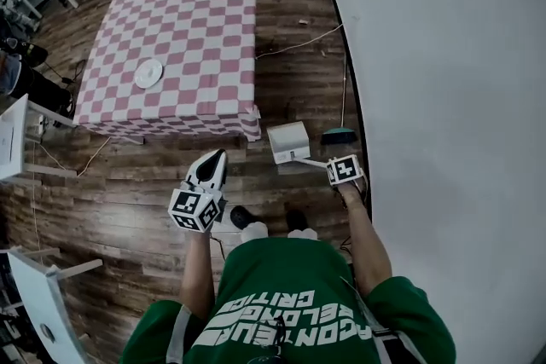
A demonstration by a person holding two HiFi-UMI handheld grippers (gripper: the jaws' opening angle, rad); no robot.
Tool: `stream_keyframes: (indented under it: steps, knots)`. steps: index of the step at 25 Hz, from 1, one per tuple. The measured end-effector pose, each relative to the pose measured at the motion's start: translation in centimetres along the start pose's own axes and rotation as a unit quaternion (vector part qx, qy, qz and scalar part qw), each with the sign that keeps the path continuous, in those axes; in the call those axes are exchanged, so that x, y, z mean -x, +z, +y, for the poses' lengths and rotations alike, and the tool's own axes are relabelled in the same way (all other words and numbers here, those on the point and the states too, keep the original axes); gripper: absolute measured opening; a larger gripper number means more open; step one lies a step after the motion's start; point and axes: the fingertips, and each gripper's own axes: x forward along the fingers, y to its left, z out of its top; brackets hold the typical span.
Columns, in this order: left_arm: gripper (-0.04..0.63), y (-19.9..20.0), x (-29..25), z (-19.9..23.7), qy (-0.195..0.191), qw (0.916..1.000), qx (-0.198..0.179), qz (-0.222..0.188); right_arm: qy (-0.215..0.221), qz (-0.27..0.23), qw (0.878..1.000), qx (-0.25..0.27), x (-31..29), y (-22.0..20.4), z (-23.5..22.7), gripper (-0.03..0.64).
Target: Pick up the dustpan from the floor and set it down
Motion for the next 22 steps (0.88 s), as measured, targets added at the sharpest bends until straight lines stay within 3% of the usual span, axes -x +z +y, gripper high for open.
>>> stream_keyframes:
  steps: [5, 10, 22]
  knots:
    - [0.003, 1.5, -2.6, -1.3, -0.023, 0.9996, -0.015, -0.001, -0.037, -0.079, 0.996, -0.021, 5.6, 1.5, -2.5, 0.11]
    - [0.003, 3.3, -5.0, -1.3, -0.022, 0.9996, -0.019, 0.001, -0.068, -0.158, 0.984, -0.039, 11.6, 4.1, -4.7, 0.11]
    - [0.003, 9.1, -9.0, -5.1, -0.064, 0.9963, -0.052, -0.025, -0.141, -0.332, 0.932, -0.041, 29.1, 9.4, -7.7, 0.11]
